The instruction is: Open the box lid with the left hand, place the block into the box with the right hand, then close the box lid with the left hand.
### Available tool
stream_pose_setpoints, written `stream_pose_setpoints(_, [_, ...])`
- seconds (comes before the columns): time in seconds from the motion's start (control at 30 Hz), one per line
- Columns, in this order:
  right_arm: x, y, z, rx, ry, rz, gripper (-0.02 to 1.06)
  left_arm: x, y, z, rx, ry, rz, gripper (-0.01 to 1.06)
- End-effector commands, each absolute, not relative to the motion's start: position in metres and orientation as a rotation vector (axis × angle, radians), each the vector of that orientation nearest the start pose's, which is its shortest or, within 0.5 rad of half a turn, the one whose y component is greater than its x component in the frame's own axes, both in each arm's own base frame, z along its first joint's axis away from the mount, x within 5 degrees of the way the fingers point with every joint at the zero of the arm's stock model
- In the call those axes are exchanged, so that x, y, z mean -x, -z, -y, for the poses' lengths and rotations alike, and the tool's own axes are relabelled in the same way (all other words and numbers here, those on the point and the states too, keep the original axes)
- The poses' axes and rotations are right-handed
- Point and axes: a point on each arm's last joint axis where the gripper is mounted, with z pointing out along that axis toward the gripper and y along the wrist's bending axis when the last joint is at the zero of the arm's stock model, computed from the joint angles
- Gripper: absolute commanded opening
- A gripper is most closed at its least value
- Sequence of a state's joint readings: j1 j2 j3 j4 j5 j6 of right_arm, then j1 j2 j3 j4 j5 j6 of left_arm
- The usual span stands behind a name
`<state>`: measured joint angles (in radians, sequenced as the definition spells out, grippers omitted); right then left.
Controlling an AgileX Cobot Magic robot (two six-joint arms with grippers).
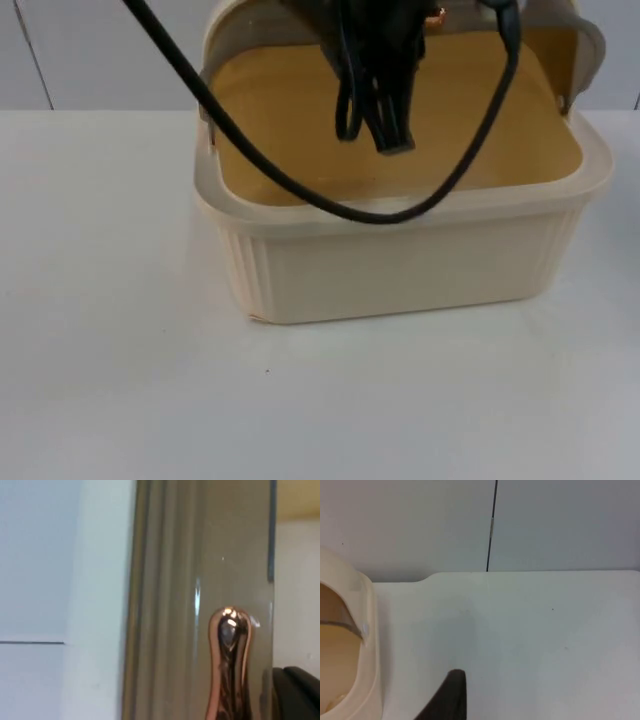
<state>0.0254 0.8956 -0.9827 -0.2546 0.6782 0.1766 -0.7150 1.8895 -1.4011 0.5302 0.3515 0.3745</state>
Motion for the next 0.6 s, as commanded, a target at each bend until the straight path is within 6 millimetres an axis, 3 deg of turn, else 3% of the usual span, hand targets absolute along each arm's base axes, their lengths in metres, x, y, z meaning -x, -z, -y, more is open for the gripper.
stream_pose_setpoints(0.0, [-0.176, -0.394, 0.010, -0.042, 0.168, -2.035, 1.05, -0.340, -0.250, 0.269, -1.572, -0.258, -1.655, 0.00])
stream_pose_setpoints(0.37, [-0.176, -0.394, 0.010, -0.042, 0.168, -2.035, 1.05, -0.353, -0.254, 0.256, -1.518, -0.238, -1.669, 0.00])
stream_pose_setpoints(0.57, [-0.176, -0.394, 0.010, -0.043, 0.166, -2.037, 1.05, -0.346, -0.255, 0.257, -1.473, -0.154, -1.771, 0.00])
